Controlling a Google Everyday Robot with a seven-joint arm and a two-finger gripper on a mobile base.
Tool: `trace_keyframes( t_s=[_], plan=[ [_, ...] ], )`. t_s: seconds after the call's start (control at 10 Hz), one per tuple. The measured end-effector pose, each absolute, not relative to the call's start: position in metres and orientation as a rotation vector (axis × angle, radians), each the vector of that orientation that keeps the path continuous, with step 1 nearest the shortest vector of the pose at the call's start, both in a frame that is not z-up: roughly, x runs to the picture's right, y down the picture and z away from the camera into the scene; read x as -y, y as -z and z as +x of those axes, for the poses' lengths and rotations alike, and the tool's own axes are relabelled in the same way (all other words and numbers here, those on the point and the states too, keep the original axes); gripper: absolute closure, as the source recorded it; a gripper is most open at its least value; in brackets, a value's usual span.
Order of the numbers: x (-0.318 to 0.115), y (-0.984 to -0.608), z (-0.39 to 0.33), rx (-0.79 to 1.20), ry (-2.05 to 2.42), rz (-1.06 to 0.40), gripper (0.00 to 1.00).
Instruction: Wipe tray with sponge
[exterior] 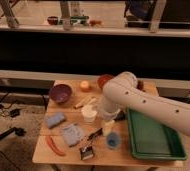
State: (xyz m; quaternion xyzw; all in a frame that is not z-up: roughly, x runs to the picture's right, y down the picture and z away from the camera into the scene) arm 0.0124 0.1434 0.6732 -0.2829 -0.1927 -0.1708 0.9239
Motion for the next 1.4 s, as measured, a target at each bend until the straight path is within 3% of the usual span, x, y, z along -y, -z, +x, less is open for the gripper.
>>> trace_keyframes(
  t_s=[0.5, 1.1, 1.4],
  plan=[
    [-0.14, -0.68, -0.1, 0.521, 0.454, -0.561, 0.2],
    [-0.14, -0.68, -0.101, 0.521, 0.452, -0.561, 0.2],
    [-0.145, -0.7, -0.121, 0.555, 0.475, -0.581, 0.2]
  ],
)
